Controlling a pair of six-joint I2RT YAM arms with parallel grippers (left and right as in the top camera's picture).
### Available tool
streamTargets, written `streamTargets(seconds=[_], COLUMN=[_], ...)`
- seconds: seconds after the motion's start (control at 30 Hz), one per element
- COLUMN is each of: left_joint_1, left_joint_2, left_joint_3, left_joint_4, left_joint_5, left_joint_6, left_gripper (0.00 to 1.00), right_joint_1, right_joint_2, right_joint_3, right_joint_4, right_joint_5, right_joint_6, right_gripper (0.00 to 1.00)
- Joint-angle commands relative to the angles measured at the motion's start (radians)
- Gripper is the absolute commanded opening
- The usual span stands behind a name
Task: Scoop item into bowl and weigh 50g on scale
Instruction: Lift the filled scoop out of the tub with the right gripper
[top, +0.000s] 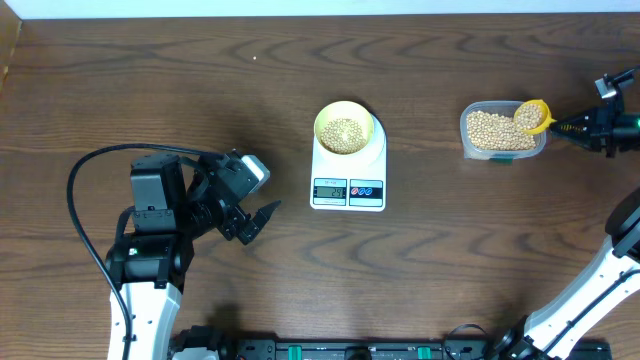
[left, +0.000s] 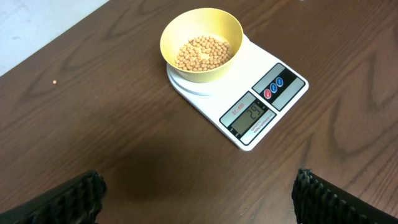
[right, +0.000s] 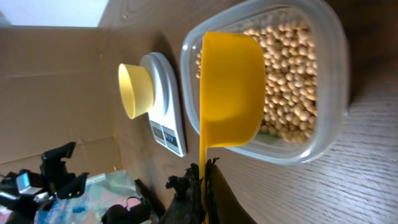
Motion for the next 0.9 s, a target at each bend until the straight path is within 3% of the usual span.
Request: streamTargets(seconds=[0.0, 0.5, 0.87], left_joint_1=[-0.002, -0.002, -0.002], left_joint_2=[0.001, 0.001, 0.001], left_joint_3=[-0.002, -0.002, -0.002], left_joint_4=[0.0, 0.0, 0.0], left_joint_5=[0.013, 0.013, 0.013], left_joint_6=[0.003, 0.003, 0.003], left_gripper=[0.98, 0.98, 0.98], right_joint_1=[0.003, 0.144, 0.387], right_joint_2=[0.006, 0.006, 0.006], right_joint_3=[-0.002, -0.002, -0.002], right_joint_4=[-0.01, -0.058, -0.036], right_joint_5=[-0.093, -0.199, -0.226], right_joint_6=[-0.042, -0.068, 0.021], right_gripper=[0.01, 0.01, 0.01])
